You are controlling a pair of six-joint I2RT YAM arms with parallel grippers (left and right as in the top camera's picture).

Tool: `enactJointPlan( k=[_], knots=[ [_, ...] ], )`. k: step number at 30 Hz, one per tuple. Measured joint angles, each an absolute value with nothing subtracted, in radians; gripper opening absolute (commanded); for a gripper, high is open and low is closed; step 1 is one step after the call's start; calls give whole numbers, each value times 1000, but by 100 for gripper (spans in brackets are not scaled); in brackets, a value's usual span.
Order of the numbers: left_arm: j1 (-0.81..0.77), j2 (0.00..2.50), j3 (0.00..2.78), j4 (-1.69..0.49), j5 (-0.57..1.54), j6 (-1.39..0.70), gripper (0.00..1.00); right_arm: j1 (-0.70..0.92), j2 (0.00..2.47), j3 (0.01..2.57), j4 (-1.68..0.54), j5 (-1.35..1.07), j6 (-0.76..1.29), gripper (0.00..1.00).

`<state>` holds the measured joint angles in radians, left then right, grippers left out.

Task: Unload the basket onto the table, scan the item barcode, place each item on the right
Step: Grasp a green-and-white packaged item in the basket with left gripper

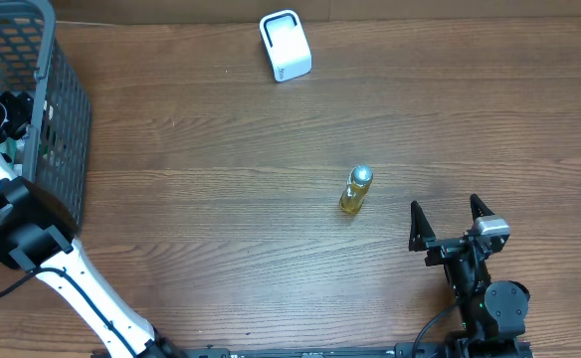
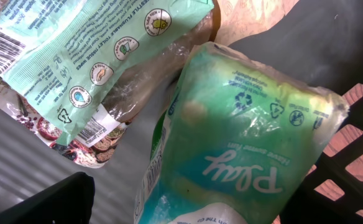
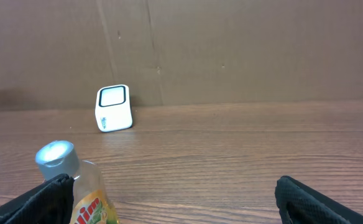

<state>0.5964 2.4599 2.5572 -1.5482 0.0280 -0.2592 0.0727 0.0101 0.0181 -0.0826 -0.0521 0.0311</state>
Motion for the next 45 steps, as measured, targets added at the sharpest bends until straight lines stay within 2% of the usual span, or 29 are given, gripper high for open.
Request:
enactJointPlan(
  k=[5,27,33,38,40,43,45],
  knots=[
    [595,2460,2557,-1537,28,-259,100,73,10,18,-82,-52,30,100],
    [556,2460,2556,-1522,-16,-255,100,73,10,18,-82,-52,31,100],
    [556,2460,2475,-1464,-21,-255,99,73,10,18,-82,-52,31,100],
    [556,2471,2413,-1433,-21,-253,87,73,10,18,-82,-52,31,100],
    [556,2473,2413,-1431,-20,-250,79,73,10,18,-82,-52,31,100],
    [556,2473,2413,-1428,-19,-236,58,73,10,18,-82,-52,31,100],
    [556,2473,2413,-1430,-23,-221,54,73,10,18,-82,-52,31,100]
  ],
)
